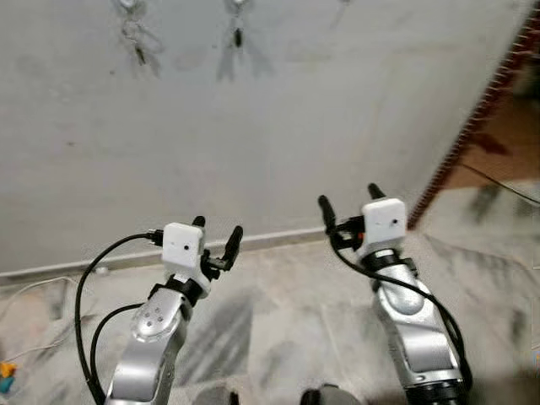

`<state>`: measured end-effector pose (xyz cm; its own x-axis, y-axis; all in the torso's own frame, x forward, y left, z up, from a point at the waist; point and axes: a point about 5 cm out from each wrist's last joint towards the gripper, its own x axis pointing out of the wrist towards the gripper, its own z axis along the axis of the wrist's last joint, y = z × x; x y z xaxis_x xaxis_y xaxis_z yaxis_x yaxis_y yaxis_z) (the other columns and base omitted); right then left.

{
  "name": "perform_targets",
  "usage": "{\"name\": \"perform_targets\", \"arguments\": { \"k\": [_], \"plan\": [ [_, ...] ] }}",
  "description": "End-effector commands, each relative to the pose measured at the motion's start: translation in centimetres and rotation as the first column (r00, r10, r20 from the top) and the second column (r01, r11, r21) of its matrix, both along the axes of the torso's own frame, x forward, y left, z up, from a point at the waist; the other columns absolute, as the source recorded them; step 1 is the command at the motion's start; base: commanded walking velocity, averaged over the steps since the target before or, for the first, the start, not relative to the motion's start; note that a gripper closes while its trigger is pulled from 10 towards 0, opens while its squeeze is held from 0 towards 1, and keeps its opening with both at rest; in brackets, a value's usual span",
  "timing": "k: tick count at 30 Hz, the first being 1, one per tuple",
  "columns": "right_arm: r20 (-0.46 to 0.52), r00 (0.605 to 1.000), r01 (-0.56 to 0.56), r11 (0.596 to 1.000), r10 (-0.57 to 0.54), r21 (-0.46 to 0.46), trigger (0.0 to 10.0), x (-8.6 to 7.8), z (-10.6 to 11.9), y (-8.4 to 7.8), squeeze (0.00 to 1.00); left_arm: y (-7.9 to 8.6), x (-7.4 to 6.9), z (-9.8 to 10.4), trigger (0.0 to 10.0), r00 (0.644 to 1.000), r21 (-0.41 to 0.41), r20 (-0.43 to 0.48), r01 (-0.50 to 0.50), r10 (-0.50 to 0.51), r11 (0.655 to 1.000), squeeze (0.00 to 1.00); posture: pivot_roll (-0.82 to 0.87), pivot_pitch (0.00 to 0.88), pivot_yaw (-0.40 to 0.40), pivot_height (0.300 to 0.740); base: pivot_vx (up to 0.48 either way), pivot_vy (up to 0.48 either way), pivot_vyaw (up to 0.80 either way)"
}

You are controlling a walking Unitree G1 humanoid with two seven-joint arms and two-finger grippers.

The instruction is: Hang keys on a hook

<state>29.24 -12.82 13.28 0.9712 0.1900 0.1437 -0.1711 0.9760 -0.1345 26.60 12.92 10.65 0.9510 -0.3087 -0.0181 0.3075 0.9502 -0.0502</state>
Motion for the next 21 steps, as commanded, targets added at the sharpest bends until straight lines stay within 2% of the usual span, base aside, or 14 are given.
{"name": "perform_targets", "arguments": {
  "k": [1, 11, 21],
  "plan": [
    [0.012, 1.000, -0.021, 1.000, 0.020, 0.005, 10.0, -0.02, 0.40, 0.63, 0.00, 0.49, 0.01, -0.06, 10.0, 1.000, 0.019, -0.005, -0.006, 0.006, 1.000, 0.00, 0.00, 0.153, 0.025, 0.740, -0.371, 0.000, 0.00],
    [0.008, 1.000, -0.012, 1.000, 0.012, 0.002, 10.0, -0.12, 0.33, 0.36, 0.00, 0.26, 0.09, -0.12, 10.0, 1.000, 0.022, -0.007, 0.004, -0.003, 1.000, 0.00, -0.01, 0.151, 0.025, 0.740, -0.345, 0.000, 0.00],
    [0.010, 1.000, -0.013, 1.000, 0.013, 0.002, 10.0, -0.07, 0.53, 0.31, 0.00, 0.75, 0.26, -0.35, 10.0, 1.000, 0.064, -0.007, -0.014, 0.014, 0.998, 0.00, -0.01, 0.154, 0.020, 0.740, 0.000, 0.000, 0.00]
  ]
}}
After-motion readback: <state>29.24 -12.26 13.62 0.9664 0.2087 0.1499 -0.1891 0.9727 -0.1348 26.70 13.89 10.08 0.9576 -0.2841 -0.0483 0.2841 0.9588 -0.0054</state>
